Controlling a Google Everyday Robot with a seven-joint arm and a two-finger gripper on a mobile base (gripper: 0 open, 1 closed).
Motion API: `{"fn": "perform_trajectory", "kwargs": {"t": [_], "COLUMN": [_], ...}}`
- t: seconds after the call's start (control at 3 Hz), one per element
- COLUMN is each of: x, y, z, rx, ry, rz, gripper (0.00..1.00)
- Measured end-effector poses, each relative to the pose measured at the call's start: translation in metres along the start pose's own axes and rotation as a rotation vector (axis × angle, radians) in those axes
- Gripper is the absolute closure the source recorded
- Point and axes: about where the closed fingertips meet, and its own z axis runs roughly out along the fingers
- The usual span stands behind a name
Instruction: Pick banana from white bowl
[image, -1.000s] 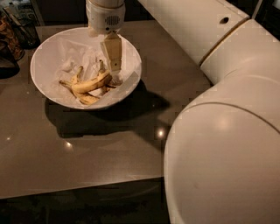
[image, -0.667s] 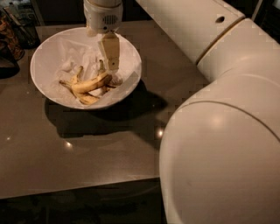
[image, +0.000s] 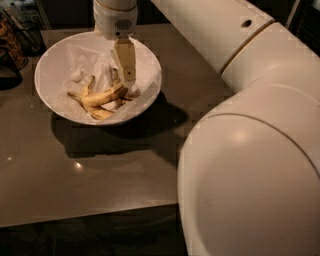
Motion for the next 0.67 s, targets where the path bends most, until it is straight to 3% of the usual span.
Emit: {"fn": "perform_trajectory", "kwargs": {"t": [0.33, 0.67], "x": [-0.0066, -0.0135], "y": [-0.0008, -0.0005], "z": [0.0082, 0.0157], "rx": [-0.021, -0.041], "ry": [-0.026, -0.059], "rz": [-0.004, -0.005], "gripper": [0.00, 0.19]}}
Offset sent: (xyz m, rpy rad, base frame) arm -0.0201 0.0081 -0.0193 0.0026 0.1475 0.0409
